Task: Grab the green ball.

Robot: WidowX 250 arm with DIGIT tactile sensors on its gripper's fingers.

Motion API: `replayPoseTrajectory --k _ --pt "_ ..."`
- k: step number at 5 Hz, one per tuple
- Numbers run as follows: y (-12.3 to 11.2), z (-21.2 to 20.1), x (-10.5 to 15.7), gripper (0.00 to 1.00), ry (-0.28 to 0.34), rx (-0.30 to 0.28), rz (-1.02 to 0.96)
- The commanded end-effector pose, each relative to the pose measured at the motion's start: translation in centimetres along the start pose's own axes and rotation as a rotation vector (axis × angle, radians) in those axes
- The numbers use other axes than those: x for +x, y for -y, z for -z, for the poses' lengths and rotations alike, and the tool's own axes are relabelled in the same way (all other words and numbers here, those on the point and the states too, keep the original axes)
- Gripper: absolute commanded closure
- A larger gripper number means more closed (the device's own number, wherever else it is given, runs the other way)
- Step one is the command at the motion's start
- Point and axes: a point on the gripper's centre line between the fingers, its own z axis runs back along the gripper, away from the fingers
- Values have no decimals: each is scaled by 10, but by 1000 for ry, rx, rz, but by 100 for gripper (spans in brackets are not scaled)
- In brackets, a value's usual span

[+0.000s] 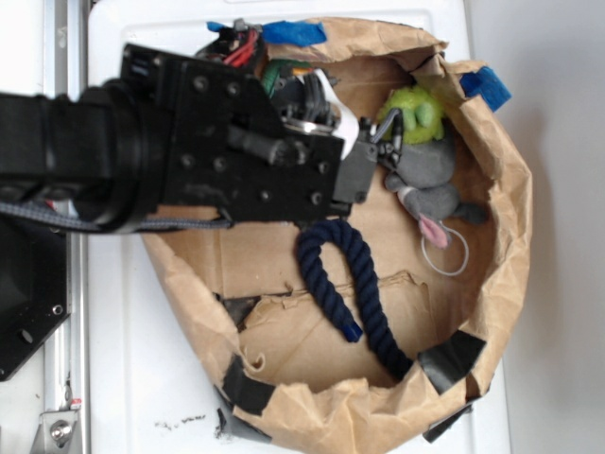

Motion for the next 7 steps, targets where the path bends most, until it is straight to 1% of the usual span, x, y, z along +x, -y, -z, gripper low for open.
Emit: replayPoseTrajectory --k 1,2,3,4,5,6,7 --pt "-7 -2 28 0 67 -51 -124" --pt "-14 2 29 0 86 -45 -122" --pt "-14 3 34 0 90 -41 -133" --pt "-15 3 36 0 87 -3 -140" --pt "-20 5 36 0 81 70 -161" --pt "-21 10 36 0 89 99 -172" --pt "-21 13 37 0 93 106 -176"
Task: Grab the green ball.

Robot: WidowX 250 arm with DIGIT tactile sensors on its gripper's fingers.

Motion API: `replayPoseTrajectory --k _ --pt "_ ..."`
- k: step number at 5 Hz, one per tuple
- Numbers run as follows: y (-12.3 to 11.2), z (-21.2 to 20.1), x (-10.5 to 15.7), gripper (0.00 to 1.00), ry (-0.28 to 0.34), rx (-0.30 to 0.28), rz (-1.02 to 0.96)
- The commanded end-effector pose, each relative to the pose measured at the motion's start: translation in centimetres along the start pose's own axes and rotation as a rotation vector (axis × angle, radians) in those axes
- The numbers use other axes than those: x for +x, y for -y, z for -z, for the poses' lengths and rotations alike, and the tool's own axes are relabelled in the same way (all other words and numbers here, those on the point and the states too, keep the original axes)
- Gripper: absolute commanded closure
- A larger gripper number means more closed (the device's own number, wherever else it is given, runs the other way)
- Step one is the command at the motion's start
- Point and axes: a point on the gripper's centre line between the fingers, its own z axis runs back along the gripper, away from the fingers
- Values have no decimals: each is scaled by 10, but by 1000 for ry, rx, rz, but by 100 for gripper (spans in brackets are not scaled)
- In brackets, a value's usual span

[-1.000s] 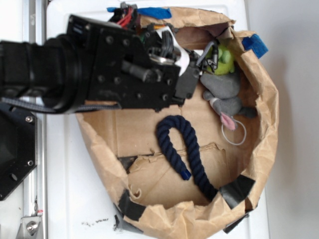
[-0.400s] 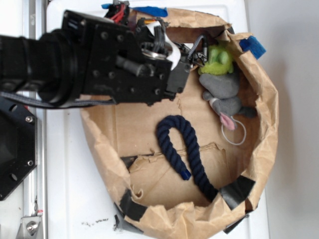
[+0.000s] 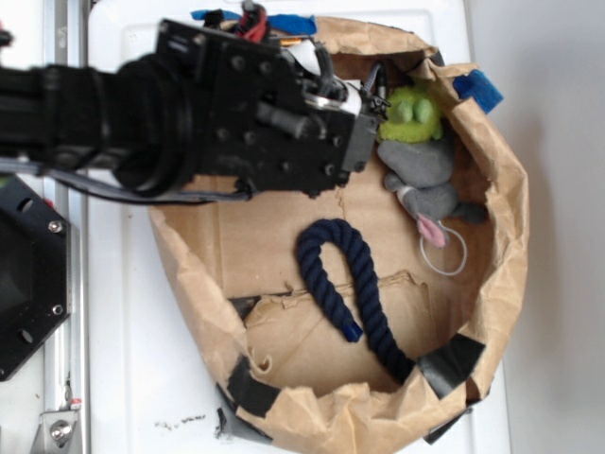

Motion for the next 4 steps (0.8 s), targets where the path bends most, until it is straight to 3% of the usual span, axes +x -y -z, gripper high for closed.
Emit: replayPoseTrajectory --k 1,4 --pt "-6 -1 24 0 28 -11 -83" --pt "15 20 24 0 38 -71 -23"
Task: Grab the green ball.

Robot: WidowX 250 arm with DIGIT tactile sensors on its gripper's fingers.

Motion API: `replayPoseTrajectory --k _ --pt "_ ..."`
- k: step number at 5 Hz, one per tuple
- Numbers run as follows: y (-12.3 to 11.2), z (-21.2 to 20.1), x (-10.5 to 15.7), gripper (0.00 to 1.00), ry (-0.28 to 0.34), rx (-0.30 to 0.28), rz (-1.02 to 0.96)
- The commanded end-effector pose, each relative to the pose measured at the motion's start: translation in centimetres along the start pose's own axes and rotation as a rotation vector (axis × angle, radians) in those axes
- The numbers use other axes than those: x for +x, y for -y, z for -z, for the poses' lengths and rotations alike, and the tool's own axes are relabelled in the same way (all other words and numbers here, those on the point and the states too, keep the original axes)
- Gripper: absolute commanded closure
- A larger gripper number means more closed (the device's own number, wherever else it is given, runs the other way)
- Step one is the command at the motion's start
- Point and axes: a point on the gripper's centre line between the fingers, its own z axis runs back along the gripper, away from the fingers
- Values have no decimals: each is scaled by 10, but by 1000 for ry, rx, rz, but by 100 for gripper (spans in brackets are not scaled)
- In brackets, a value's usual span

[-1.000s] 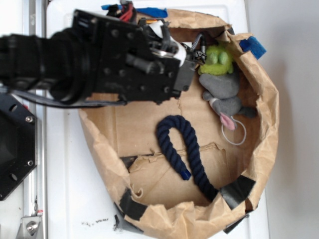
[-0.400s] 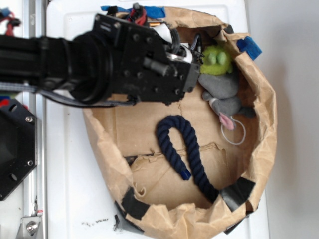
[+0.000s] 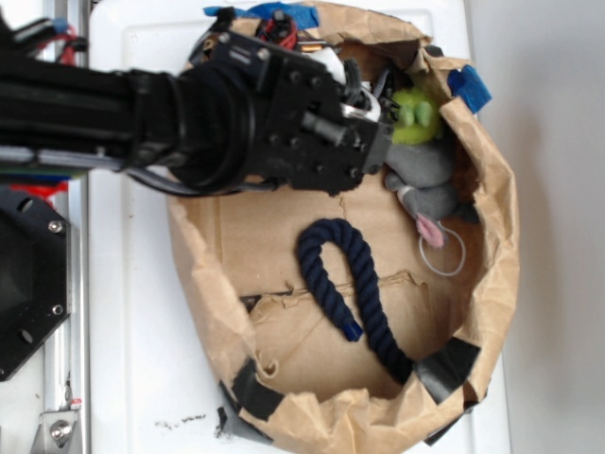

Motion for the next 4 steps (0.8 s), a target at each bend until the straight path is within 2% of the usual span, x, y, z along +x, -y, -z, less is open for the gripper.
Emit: replayPoseTrajectory --k 1,4 --pt "-5 -6 18 100 27 -81 -5" --pt "-6 -9 18 100 41 -85 -7"
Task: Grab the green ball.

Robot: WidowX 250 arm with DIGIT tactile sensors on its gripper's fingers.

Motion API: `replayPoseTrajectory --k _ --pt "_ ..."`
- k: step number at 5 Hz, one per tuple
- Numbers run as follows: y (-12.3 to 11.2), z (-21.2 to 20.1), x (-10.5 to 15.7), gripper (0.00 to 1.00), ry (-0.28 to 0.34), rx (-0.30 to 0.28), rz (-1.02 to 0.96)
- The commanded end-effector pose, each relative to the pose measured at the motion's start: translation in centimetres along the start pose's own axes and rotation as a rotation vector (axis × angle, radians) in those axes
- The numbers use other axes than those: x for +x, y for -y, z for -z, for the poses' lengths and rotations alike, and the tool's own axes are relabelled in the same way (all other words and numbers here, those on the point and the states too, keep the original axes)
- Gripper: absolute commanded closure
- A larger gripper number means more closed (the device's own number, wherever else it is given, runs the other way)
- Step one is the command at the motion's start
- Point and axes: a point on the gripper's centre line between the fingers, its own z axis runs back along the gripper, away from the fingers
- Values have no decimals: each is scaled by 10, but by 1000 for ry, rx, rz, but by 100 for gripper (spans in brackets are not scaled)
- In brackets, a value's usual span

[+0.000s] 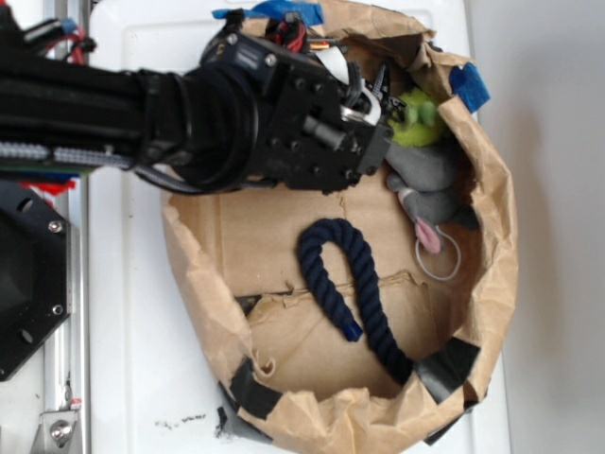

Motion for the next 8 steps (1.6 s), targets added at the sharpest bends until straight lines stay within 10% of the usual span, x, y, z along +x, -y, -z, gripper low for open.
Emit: replayPoseTrajectory --k 1,2,6,8 --pt "-7 -17 19 100 16 -51 -14" --pt "-4 -37 27 100 2 -97 102" --pt "-27 -156 36 100 -572 -323 1000" --pt "-19 -164 29 100 -527 -359 1100"
